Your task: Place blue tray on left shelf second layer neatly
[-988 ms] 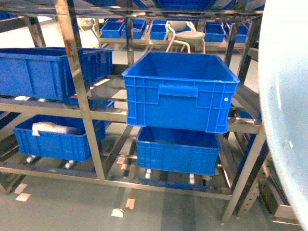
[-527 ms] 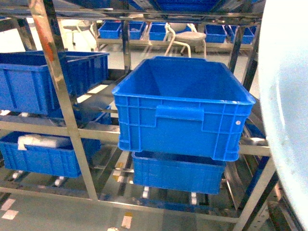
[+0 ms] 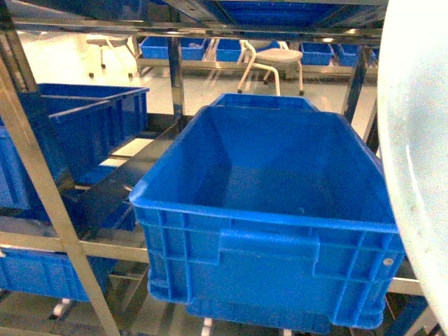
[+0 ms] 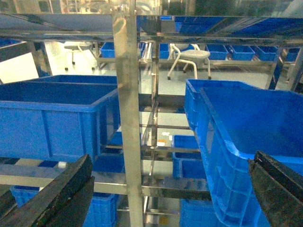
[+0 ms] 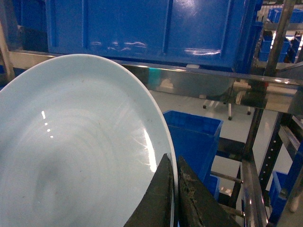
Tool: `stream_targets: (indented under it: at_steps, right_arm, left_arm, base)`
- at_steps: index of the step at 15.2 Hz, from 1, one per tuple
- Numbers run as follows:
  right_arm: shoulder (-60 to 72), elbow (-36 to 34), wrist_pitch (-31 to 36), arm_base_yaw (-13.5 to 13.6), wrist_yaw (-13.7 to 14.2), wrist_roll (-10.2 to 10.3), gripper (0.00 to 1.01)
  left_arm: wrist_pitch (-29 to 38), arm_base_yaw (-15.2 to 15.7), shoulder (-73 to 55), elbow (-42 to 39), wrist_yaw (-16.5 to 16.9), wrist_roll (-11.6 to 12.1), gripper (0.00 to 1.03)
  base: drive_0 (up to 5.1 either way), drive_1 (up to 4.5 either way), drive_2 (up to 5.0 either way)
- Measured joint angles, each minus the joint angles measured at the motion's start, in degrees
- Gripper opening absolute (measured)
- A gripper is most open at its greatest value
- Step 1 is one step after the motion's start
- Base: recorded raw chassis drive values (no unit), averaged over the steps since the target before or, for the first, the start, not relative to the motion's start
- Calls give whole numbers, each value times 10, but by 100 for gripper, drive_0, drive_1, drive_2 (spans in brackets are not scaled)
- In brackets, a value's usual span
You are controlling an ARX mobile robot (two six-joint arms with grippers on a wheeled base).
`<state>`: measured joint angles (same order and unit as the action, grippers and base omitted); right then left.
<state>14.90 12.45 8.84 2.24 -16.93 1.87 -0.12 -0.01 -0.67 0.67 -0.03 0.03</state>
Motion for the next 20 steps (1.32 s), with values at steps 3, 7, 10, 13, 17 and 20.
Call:
stream_targets:
  at_steps: [3, 7, 10, 13, 17, 20]
  right_arm:
    - [5, 0, -4, 0, 0, 0, 2]
    - [0, 0, 0, 0, 0, 0, 2]
    - [0, 0, -1, 0, 0, 0, 2]
    - [0, 0, 0, 0, 0, 0, 2]
    - [0, 0, 0, 0, 0, 0, 2]
    - [2, 0, -2, 0, -2, 0, 2]
  left_arm:
    - [-1, 0, 0, 0, 0, 0, 98]
    - [-3, 0, 0, 0, 0, 0, 98]
    - [0, 0, 0, 0, 1, 0, 98]
    - [-1, 0, 0, 0, 0, 0, 98]
    - [-2, 0, 0, 0, 0, 0, 98]
    - [1, 0, 0, 0, -2, 0, 98]
  base:
    - [0, 0, 0]
    - [0, 0, 0]
    - [0, 0, 0]
    - [0, 0, 0]
    - [0, 0, 0]
    - [0, 0, 0]
